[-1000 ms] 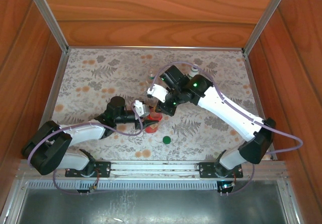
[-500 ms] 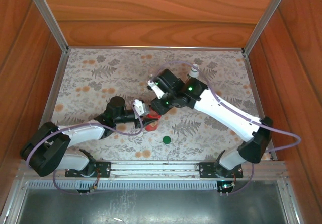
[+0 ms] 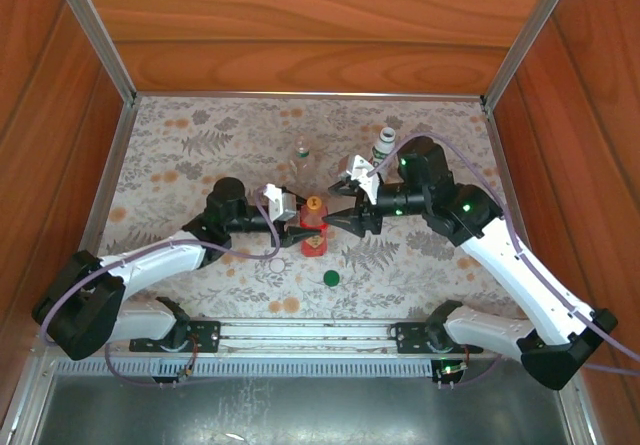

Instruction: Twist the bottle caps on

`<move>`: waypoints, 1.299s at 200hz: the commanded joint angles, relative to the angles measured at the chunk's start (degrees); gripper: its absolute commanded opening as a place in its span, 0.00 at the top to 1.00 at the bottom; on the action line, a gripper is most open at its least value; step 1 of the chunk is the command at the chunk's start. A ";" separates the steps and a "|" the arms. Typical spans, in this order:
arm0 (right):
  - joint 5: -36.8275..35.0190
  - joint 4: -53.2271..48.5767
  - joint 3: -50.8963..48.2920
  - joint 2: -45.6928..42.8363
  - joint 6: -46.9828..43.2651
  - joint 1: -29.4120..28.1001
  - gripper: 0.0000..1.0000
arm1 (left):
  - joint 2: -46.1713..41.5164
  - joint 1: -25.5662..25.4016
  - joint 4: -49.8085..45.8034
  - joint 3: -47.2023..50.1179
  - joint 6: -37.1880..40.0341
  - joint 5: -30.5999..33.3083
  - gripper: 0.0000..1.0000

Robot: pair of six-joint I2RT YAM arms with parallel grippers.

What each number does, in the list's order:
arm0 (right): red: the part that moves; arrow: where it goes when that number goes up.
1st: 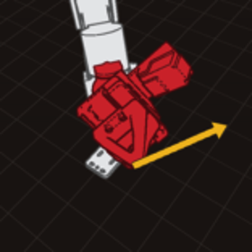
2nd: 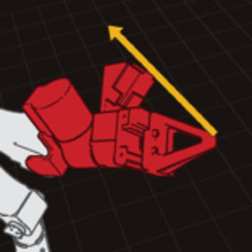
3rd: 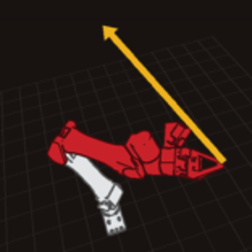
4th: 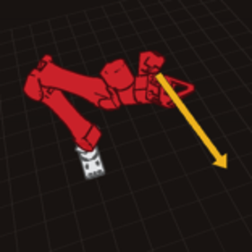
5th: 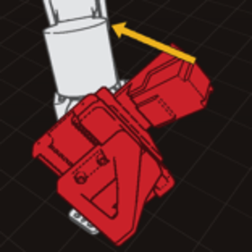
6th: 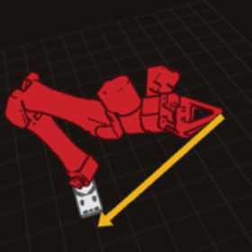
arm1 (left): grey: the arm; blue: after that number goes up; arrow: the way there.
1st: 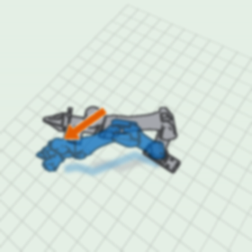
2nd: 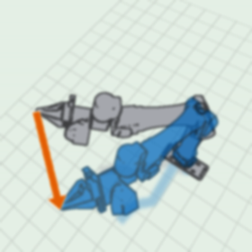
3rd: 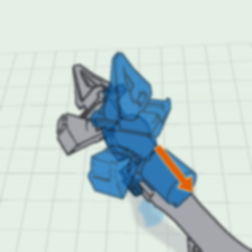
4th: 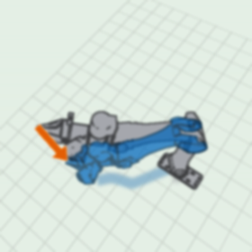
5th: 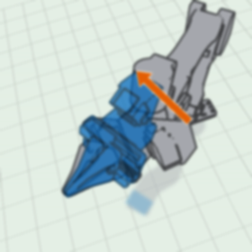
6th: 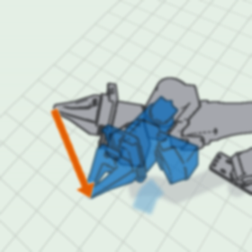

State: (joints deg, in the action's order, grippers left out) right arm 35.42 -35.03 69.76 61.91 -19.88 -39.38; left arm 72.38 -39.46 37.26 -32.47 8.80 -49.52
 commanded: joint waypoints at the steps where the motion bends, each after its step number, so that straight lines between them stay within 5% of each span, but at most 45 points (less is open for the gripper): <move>1: 9.62 4.10 -0.45 0.69 -2.44 1.67 0.36 | -0.13 -0.69 -0.17 -1.70 -2.26 -6.39 0.40; 176: 14.50 -1.90 5.10 11.57 -7.49 2.51 0.71 | -2.10 -1.51 -0.16 -2.58 -2.08 -2.87 0.40; 229: 5.47 -1.26 3.30 10.95 -3.12 2.44 0.75 | -2.48 -1.46 -0.15 -4.50 -1.72 9.90 0.40; 260: -9.89 5.66 0.37 10.69 7.61 2.45 0.85 | -0.65 -1.45 -0.03 -8.43 -1.81 19.99 0.41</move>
State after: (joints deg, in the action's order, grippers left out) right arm 40.18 -32.12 73.45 72.84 -21.91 -37.10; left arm 71.24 -40.75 33.76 -35.35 6.68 -40.01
